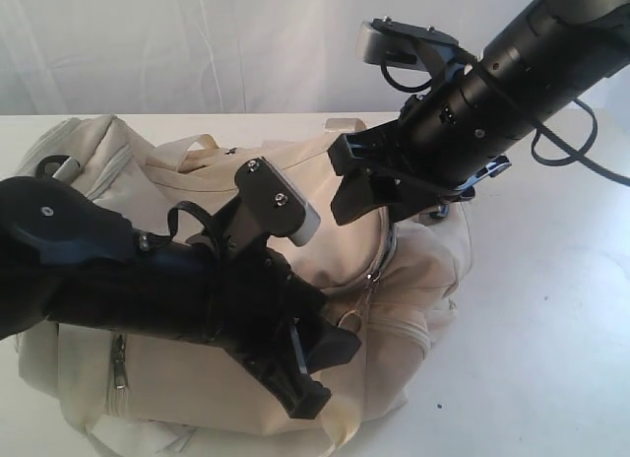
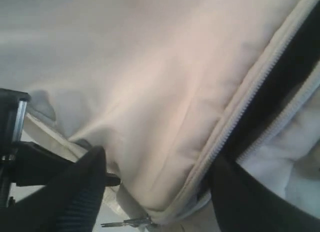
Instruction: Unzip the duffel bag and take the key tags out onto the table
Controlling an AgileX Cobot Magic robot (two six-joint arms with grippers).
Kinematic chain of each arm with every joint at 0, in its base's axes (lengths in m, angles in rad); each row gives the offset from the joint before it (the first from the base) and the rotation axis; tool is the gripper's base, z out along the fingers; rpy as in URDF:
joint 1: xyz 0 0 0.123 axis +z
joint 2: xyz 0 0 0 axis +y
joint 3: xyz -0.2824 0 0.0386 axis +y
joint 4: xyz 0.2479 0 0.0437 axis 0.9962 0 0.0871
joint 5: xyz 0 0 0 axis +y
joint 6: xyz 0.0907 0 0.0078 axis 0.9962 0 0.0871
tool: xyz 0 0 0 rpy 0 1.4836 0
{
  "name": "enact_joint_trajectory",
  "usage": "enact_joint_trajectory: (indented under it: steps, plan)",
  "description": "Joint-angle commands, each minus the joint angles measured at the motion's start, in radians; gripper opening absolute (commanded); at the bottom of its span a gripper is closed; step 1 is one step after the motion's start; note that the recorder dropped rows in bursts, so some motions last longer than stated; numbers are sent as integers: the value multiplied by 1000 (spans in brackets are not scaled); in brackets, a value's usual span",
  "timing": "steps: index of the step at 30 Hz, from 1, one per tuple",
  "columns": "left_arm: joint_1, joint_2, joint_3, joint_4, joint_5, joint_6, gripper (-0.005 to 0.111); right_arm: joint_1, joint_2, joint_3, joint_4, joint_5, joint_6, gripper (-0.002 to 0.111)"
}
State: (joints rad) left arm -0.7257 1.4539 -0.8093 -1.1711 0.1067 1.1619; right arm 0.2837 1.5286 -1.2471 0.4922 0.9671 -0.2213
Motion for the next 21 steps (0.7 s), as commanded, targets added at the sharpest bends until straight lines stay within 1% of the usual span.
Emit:
enact_joint_trajectory:
  steps: [1,5,7,13,17,19,21]
  plan:
    - [-9,33,-29,-47,27,-7,58,-5,0,6,7,3,-9,57]
    - [-14,59,-41,-52,26,-7,58,-5,0,6,7,3,-9,57]
    - [-14,71,-41,-54,26,-7,55,-5,0,6,7,3,-9,57]
    - [-14,69,-41,-67,15,-7,29,-5,0,6,7,3,-9,57]
    - [-14,69,-41,-77,13,-7,21,-5,0,6,5,8,-9,57]
    - [-14,60,-41,-77,16,-7,14,-5,0,6,5,10,-9,57]
    - [-14,42,-41,-77,16,-7,2,-5,0,6,5,10,-15,57]
